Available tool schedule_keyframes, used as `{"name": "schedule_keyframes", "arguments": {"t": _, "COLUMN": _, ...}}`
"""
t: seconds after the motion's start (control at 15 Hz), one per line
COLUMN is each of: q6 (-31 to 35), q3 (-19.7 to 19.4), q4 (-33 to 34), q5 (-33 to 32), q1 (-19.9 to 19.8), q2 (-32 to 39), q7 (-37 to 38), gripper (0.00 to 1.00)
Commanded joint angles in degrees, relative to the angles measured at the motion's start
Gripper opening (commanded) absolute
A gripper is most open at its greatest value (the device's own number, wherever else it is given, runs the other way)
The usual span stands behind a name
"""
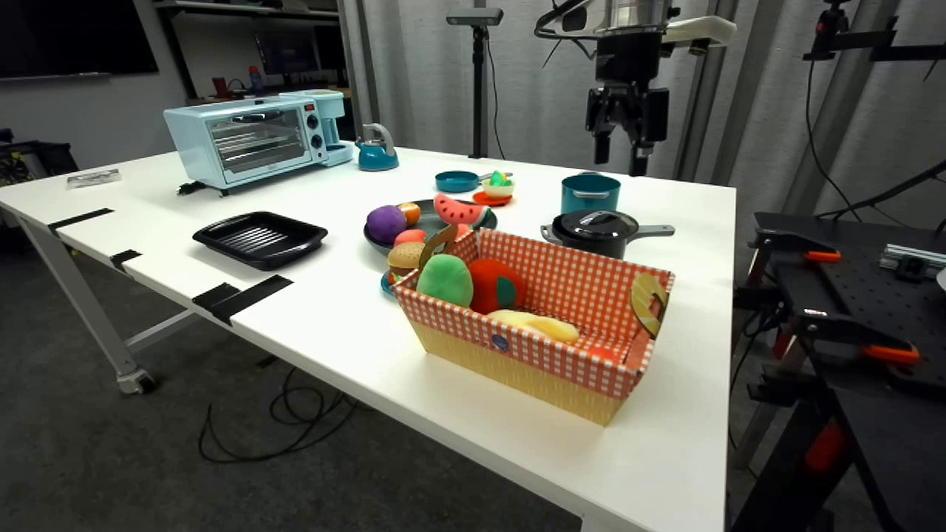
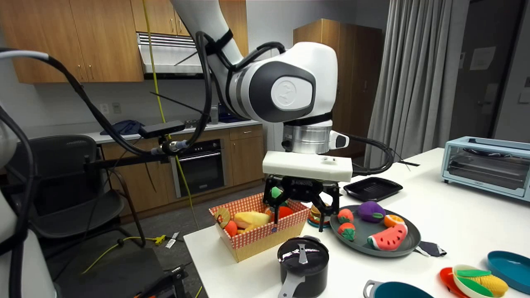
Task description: Transfer the lid from the black pot to the blue pot
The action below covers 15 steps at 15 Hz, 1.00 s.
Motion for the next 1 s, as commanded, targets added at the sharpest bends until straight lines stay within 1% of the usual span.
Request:
{"name": "schedule_keyframes", "arguments": {"t": 0.0, "q6": 5.5, "q3": 1.8, "q4": 0.2, "q5": 0.2, "q1": -1.3, "q2": 3.3, "q7": -2.8, "gripper": 1.0}}
{"name": "schedule_keyframes", "arguments": {"t": 0.2, "q6": 8.8, "q3": 3.0, "q4": 0.5, "q5": 0.3, "q1": -1.7, "q2": 6.0, "q7": -3.3, "gripper": 1.0}}
{"name": "schedule_keyframes", "arguments": {"t": 0.67, "q6": 11.4, "q3": 4.4, "q4": 1.8, "q5": -1.5, "q1": -3.9, "q2": 10.6, "q7": -4.1, "gripper": 1.0}}
{"name": "schedule_keyframes", "arguments": {"t": 0.73, "q6": 11.6, "q3": 4.5, "q4": 2.0, "q5": -1.6, "q1": -4.2, "q2": 11.0, "q7": -4.4, "gripper": 0.95}}
{"name": "schedule_keyframes", "arguments": {"t": 0.8, "q6": 11.6, "q3": 4.7, "q4": 2.2, "q5": -1.7, "q1": -4.5, "q2": 11.4, "q7": -4.5, "gripper": 0.81}}
{"name": "schedule_keyframes", "arguments": {"t": 0.93, "q6": 11.5, "q3": 5.0, "q4": 2.8, "q5": -1.5, "q1": -4.9, "q2": 12.2, "q7": -4.6, "gripper": 0.79}}
